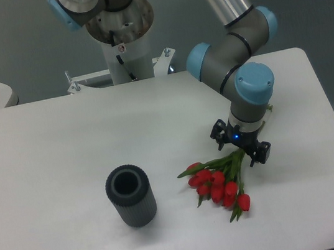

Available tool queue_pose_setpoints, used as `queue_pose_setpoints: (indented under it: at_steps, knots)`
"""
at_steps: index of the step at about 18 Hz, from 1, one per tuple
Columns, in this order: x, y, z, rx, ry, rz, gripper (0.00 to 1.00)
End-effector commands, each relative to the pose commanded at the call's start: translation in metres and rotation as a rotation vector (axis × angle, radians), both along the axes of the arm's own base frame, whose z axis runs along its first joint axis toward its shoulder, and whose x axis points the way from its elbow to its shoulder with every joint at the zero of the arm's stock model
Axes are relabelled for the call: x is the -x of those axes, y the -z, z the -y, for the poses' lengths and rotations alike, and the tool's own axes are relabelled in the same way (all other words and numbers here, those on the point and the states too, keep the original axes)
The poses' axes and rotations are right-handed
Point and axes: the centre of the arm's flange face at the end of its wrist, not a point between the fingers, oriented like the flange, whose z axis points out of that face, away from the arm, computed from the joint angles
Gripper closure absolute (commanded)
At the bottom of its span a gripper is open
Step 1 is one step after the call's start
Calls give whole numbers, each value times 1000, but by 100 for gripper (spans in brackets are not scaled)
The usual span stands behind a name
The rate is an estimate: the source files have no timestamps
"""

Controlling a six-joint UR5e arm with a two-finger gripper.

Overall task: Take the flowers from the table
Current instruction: 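Lower the gripper onto the tulip stems and close it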

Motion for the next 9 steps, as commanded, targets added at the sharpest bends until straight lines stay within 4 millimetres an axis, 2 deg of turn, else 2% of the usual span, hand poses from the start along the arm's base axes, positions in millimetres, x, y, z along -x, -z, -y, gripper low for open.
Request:
queue_pose_setpoints:
  at_steps: [4,9]
  knots:
    - [-1,6,1,5,-2,10,0]
    - [-11,13,-9,5,15,10,0]
